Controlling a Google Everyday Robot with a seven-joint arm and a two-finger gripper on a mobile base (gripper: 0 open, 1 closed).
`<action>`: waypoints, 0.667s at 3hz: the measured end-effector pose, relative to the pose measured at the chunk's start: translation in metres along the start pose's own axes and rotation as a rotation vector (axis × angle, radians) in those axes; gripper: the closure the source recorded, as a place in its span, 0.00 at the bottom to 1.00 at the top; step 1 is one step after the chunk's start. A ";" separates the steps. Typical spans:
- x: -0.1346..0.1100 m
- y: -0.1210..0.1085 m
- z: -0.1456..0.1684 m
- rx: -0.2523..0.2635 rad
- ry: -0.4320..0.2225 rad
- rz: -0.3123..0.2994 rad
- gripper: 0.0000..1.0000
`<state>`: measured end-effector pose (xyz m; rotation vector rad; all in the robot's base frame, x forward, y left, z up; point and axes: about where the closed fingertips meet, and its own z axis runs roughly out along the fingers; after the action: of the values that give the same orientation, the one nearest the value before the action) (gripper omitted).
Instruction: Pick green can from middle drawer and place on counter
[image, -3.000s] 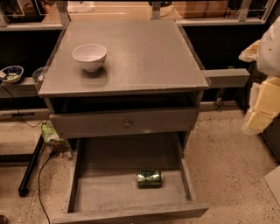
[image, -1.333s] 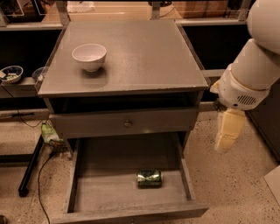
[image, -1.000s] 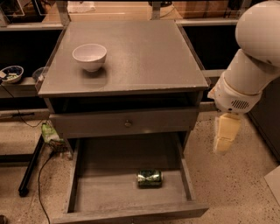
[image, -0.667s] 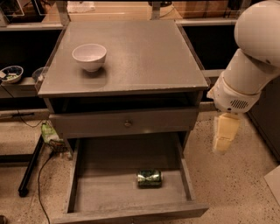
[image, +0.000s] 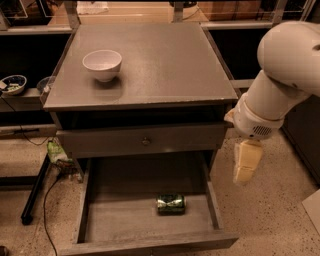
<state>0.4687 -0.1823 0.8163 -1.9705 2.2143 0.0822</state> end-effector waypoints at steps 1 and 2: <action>-0.017 0.001 0.033 -0.038 -0.009 -0.043 0.00; -0.030 0.000 0.058 -0.058 -0.005 -0.067 0.00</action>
Offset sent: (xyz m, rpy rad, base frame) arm 0.0161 0.0573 -0.0795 0.0022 0.0669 0.1068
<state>0.4774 -0.1443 0.7646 -2.0698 2.1646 0.1438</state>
